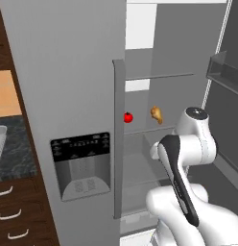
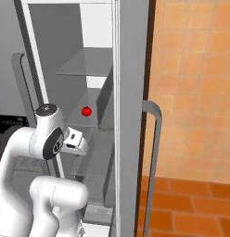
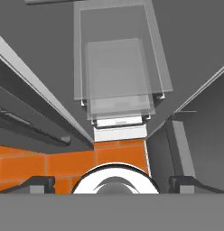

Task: Place one tomato and one chicken drumstick in each tupperware on the nearby counter, to pack two identical lunches.

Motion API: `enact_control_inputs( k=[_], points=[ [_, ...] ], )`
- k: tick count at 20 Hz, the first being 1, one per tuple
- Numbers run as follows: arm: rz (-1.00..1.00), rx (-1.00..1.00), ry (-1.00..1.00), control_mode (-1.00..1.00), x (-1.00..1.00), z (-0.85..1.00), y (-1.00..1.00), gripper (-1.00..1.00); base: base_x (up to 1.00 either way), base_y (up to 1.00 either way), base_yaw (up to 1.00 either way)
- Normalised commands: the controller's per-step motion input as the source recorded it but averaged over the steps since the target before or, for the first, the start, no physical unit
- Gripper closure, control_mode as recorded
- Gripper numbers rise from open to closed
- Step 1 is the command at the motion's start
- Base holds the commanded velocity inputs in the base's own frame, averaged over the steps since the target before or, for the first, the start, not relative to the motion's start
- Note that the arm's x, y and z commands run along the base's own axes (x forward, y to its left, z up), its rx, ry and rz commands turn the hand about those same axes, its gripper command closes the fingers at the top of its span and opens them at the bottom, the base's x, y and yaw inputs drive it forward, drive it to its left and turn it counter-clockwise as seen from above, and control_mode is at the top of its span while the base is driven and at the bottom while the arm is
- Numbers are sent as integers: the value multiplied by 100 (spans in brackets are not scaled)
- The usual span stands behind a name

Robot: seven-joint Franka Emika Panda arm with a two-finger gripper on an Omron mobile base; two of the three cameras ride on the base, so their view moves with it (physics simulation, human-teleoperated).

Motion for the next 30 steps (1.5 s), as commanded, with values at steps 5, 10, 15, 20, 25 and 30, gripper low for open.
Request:
enact_control_inputs(
  k=[5, 10, 15, 20, 25, 30],
  points=[
    [0, 0, 0, 100, 0, 0, 0, -100, 55, -26, 11],
    [0, 0, 0, 100, 0, 0, 0, -100, 25, -27, 8],
    [0, 0, 0, 100, 0, 0, 0, -100, 0, -1, 0],
    [5, 0, -1, -100, 3, 0, 0, -100, 0, 0, 0],
    [39, 0, -11, -100, 43, 5, -1, -100, 0, 0, 0],
    [29, 0, -14, -100, 57, 36, 16, -100, 0, 0, 0]
  ],
)
